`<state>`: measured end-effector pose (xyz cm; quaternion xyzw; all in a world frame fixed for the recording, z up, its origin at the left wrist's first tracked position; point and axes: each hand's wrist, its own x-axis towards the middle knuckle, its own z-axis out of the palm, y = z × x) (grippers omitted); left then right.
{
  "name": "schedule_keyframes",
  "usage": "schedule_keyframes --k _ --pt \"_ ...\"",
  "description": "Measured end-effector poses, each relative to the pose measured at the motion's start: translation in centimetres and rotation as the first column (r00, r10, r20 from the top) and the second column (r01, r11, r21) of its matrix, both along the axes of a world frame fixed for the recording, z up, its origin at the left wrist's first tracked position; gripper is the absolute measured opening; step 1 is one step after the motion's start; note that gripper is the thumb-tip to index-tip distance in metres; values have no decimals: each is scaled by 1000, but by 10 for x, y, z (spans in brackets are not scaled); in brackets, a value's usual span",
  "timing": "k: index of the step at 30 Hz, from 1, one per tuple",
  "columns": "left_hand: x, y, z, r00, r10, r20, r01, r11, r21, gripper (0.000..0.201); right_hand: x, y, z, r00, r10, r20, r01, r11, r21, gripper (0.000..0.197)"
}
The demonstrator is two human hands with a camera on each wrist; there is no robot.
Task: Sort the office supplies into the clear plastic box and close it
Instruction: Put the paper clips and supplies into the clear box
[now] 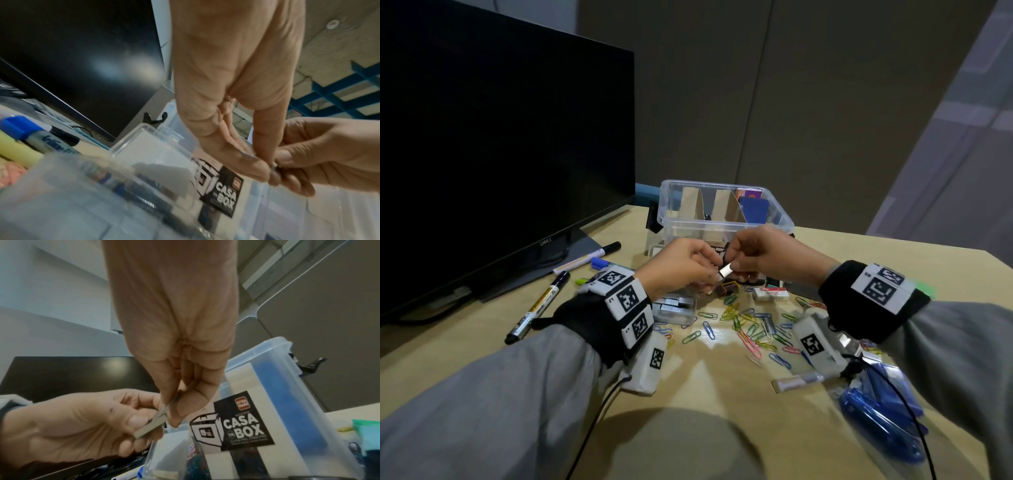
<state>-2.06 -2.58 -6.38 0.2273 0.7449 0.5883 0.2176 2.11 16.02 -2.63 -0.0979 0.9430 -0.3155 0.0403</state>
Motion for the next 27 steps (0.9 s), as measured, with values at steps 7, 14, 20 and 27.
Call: schedule_keyframes --k 7,14,20,27 --pt "-8 -20 15 994 67 87 -79 988 136 20 -11 -12 10 1000 1 1 0 997 -80 7" --pt "-14 -32 14 983 81 167 -118 967 226 19 -19 -30 7 1000 14 -4 -14 998 -68 6" --pt "-19 -44 11 975 133 176 -163 973 166 23 -27 -49 -5 994 73 -86 -70 997 37 7" --pt "-26 -58 2 954 252 162 -262 964 46 19 -34 -71 -15 867 404 -292 -238 850 469 17"
